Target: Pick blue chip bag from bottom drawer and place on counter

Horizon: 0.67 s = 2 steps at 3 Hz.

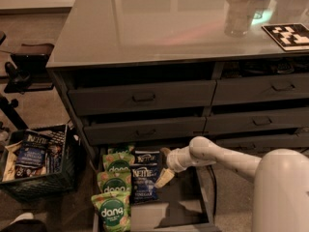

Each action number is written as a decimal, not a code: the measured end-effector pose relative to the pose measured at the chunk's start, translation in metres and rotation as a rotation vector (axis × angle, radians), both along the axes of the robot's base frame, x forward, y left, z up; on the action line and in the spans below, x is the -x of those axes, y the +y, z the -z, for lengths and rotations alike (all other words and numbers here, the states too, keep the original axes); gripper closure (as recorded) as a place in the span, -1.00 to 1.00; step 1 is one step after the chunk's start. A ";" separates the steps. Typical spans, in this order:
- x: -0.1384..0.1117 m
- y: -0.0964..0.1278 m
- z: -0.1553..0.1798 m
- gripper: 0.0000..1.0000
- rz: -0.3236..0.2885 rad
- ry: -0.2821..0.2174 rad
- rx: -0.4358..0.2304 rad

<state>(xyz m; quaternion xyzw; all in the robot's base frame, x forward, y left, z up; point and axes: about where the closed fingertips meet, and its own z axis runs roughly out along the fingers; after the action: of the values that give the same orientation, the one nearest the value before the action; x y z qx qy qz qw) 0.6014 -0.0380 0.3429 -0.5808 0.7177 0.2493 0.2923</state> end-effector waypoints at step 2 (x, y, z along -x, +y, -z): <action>-0.014 0.023 0.058 -1.00 -0.018 0.036 -0.032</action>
Offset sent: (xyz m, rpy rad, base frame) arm 0.0230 0.0302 -0.0891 0.0362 0.0513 0.0260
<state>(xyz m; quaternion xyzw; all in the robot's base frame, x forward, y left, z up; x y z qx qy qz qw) 0.6154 -0.0150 0.2847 -0.5782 0.7133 0.2737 0.2864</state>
